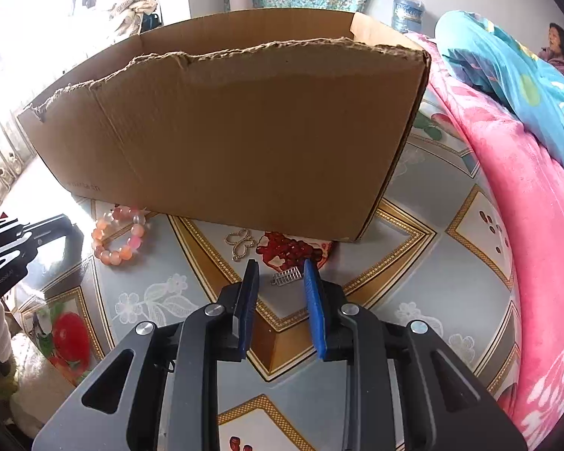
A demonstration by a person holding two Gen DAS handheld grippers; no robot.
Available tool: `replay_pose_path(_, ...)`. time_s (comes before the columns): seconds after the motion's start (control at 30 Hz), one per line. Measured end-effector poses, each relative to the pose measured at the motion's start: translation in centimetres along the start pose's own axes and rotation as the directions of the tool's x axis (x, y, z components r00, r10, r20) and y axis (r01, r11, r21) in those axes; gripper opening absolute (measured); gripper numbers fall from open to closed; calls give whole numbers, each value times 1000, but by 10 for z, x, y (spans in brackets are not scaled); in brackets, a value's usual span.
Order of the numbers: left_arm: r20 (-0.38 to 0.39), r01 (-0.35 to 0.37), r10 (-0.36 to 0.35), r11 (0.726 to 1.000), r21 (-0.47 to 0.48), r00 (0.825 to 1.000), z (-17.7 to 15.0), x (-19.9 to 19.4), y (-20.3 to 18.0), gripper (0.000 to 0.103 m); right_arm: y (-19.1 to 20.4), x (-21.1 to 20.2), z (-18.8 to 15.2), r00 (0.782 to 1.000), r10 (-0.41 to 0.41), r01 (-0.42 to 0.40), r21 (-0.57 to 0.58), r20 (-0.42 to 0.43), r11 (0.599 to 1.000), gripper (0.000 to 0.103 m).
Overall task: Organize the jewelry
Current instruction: 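Grasp a small gold charm beside the red pendant with the right tool, then carry the gold charm in the right tool up over the box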
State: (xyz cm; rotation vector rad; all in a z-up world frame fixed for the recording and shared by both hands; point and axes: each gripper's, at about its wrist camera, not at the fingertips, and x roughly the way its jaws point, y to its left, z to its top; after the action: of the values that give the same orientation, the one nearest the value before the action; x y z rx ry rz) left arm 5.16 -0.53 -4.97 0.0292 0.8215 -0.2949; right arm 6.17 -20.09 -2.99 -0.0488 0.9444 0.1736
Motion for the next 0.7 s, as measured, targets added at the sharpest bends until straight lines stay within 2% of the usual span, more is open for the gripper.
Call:
replay_pose_path(0.03, 1, 1, -1, 1000, -2, 1000, 0, 0, 0, 1, -1, 1, 2, 1000, 5, -5, 5, -3, 1000, 22)
replay_pose_path(0.07, 4, 1, -1, 1000, -4, 1000, 0, 0, 0, 1, -1, 1, 3, 1000, 6, -6, 1, -7, 1000, 15)
replay_pose_path(0.1, 5, 0, 0, 1000, -6, 1000, 0, 0, 0, 1, -1, 2, 4, 1000, 2, -2, -5, -9, 1000, 15)
replay_pose_path(0.2, 6, -1, 1, 1000, -4, 1000, -1, -1, 0, 1, 5, 2, 5, 1000, -24, 24, -29, -7, 999, 15)
replay_pose_path(0.57, 10, 9, -9, 1000, -11, 1000, -5, -4, 5, 1, 20, -12, -13, 1000, 13, -13, 0, -27, 1000, 15)
replay_pose_path(0.7, 16, 9, -9, 1000, -12, 1000, -6, -5, 6, 1, 23, -20, -17, 1000, 20, -20, 6, -11, 1000, 15)
